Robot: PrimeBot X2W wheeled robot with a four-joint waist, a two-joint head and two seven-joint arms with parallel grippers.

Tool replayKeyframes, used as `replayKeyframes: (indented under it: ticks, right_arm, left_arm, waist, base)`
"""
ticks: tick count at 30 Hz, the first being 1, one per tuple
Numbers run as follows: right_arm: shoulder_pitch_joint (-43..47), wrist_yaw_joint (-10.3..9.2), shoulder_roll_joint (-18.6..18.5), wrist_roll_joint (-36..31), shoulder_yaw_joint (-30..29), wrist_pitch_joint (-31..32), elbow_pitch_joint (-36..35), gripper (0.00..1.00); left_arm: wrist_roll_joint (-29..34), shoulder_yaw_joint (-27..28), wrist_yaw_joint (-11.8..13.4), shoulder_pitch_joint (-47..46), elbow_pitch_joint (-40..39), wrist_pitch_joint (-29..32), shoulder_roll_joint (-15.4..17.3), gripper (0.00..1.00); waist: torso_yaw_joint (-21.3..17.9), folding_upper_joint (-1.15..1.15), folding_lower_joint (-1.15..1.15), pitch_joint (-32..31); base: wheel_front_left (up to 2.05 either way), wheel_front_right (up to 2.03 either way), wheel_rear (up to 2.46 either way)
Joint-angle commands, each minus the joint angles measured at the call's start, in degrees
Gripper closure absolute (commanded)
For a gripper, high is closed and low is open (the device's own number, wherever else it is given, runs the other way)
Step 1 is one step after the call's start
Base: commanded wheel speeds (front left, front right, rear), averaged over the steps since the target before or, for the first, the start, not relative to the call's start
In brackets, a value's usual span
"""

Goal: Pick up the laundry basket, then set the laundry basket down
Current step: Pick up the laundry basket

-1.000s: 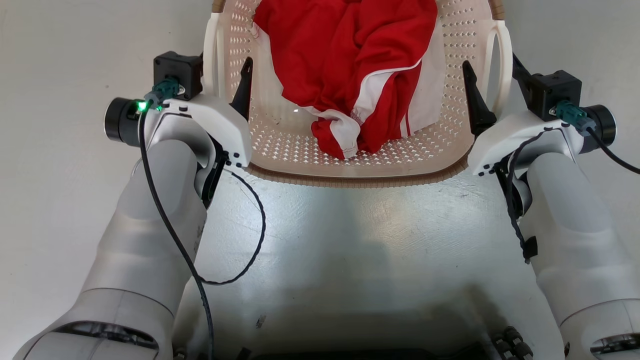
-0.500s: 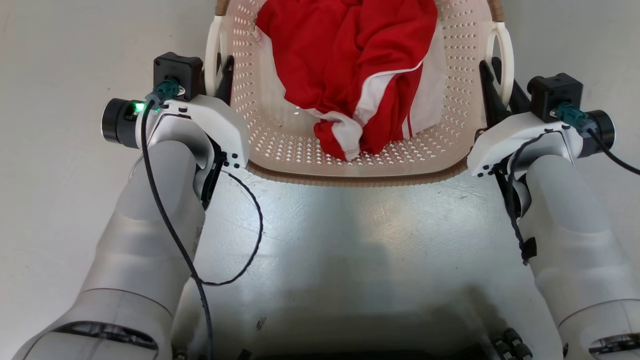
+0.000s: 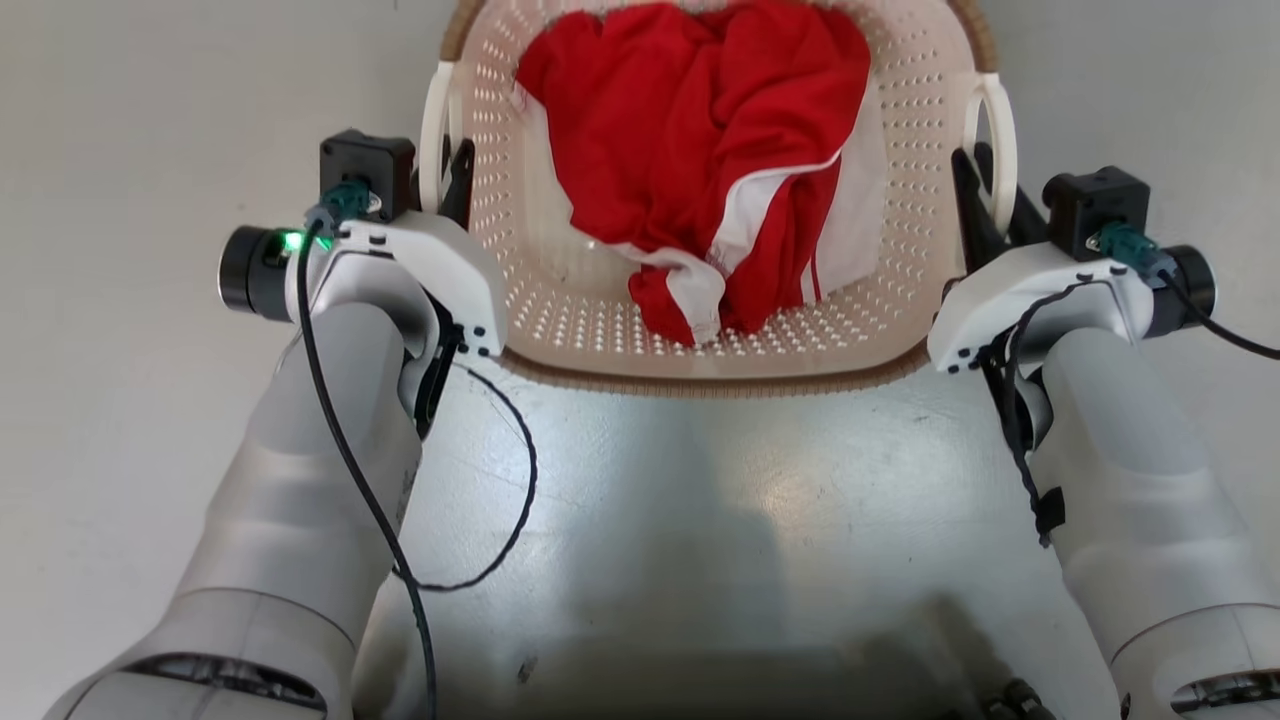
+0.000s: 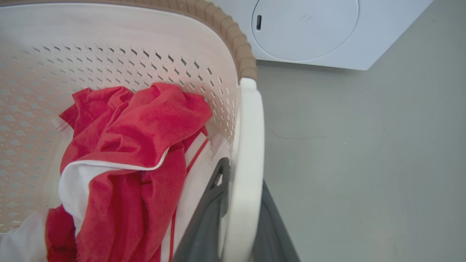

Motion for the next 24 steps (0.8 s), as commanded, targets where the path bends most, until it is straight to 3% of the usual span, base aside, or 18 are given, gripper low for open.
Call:
replayKeyframes:
  ticks: [1, 13, 24]
  right_arm:
    - [2.78, 0.43, 0.55, -0.69, 1.59, -0.62, 0.57, 1.00]
    - [6.59, 0.43, 0.55, 3.54, 6.26, -0.62, 7.12, 1.00]
    - [13.35, 0.43, 0.55, 13.47, 18.00, 2.10, 14.09, 1.00]
  left_arm:
    - [-0.27, 0.34, -0.07, 2.73, -0.31, -0.35, 1.67, 1.00]
    - [-2.71, -2.61, 0.18, 9.34, 4.37, -0.35, 1.65, 1.00]
    - [-7.80, -5.07, -0.13, 20.71, 9.57, -0.15, 1.65, 1.00]
  waist:
    - [0.07, 0.00, 0.00, -1.41]
    - [-1.19, 0.00, 0.00, -11.61]
    - [-4.45, 0.00, 0.00, -28.84]
  base:
    - [0.00, 0.00, 0.00]
    - [0.00, 0.00, 0.00]
    - [0.00, 0.00, 0.00]
